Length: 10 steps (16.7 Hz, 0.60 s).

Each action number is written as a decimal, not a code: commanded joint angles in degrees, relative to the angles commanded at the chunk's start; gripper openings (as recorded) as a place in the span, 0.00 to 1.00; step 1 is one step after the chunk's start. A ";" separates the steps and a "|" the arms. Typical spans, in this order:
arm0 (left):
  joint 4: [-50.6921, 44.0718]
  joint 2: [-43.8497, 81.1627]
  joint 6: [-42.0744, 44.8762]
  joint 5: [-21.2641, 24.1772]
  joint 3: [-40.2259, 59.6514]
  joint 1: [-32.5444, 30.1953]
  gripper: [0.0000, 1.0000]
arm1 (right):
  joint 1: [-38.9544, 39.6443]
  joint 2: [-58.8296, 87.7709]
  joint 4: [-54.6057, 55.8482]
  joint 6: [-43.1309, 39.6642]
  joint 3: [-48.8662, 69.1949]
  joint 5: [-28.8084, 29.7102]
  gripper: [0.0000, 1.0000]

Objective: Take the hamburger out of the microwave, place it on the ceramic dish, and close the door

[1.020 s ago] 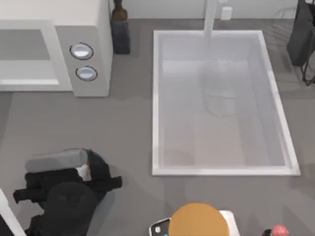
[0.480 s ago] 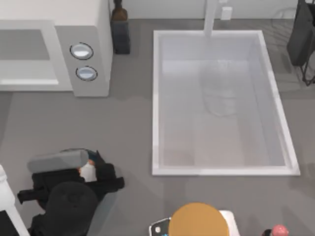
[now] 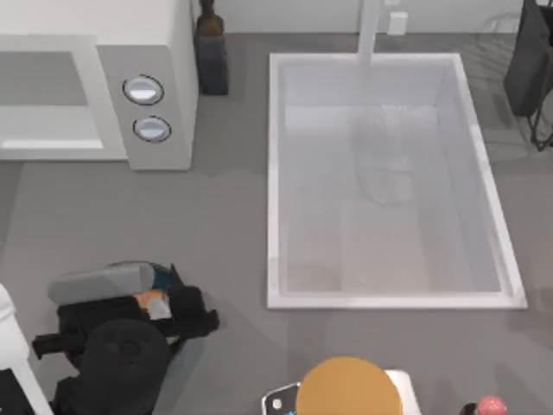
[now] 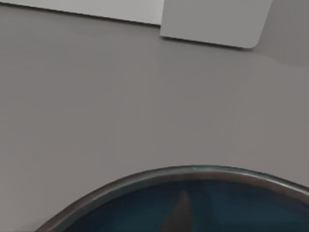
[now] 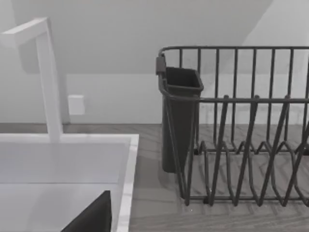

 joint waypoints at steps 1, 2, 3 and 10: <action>0.00 0.00 0.00 0.00 0.00 0.00 1.00 | 0.00 0.00 0.00 0.00 0.00 0.00 1.00; 0.00 0.00 0.00 0.00 0.00 0.00 1.00 | 0.00 0.00 0.00 0.00 0.00 0.00 1.00; 0.00 0.00 0.00 0.00 0.00 0.00 1.00 | 0.00 0.00 0.00 0.00 0.00 0.00 1.00; 0.71 -1.67 0.23 0.12 1.33 -0.18 1.00 | 0.00 0.00 0.00 0.00 0.00 0.00 1.00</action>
